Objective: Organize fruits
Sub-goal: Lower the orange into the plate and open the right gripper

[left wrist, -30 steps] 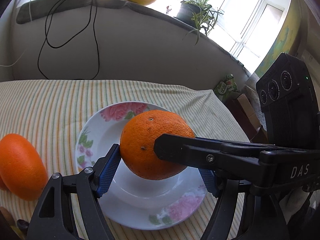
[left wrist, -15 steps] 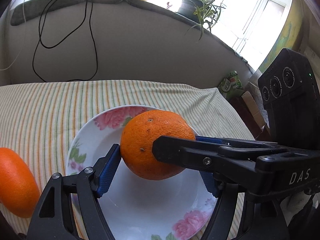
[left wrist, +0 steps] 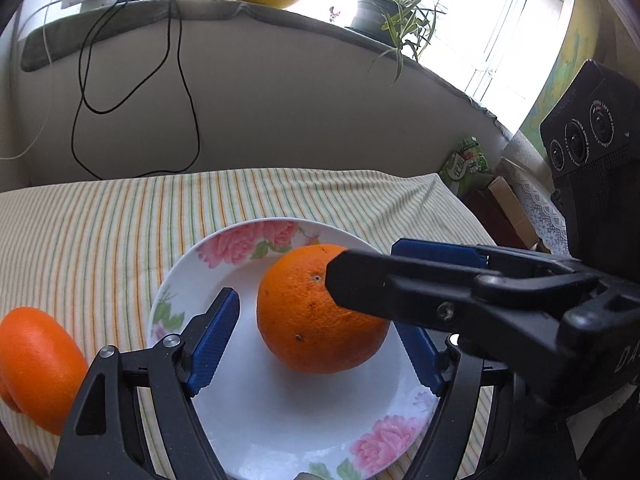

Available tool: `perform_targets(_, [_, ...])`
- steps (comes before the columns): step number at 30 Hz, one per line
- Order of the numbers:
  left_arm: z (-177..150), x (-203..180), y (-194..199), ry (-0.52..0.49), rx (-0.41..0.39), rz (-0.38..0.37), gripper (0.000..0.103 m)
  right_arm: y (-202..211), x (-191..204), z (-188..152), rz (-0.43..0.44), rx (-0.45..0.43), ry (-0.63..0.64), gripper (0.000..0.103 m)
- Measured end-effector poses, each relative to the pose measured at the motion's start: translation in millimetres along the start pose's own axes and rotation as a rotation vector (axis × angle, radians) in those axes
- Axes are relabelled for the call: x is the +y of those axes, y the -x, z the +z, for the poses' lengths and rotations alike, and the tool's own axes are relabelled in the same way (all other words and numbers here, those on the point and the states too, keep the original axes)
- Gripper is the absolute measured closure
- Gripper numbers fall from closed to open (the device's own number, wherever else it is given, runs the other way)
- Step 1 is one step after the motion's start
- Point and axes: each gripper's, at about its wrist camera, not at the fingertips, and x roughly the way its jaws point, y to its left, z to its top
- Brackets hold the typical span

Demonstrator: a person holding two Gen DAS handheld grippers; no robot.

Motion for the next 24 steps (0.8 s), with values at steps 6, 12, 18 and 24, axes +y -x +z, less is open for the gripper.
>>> perform_targets(6, [-6, -3, 8, -0.005, -0.005, -0.005, 0.025, 8, -2, 0, -0.022, -0.016, -0.004, 0.020])
perform_targets(12, [-10, -1, 19, -0.004, -0.017, -0.007, 0.025, 16, -3, -2, -0.033, -0.041, -0.016, 0.020])
perform_targets(18, [-13, 5, 29, 0.012, -0.029, 0.006, 0.025, 24, 3, -4, -0.048, -0.080, 0.003, 0.020])
perform_targets(24, [-17, 9, 43, 0.006, -0.050, 0.028, 0.025, 33, 12, -5, -0.053, -0.140, 0.027, 0.020])
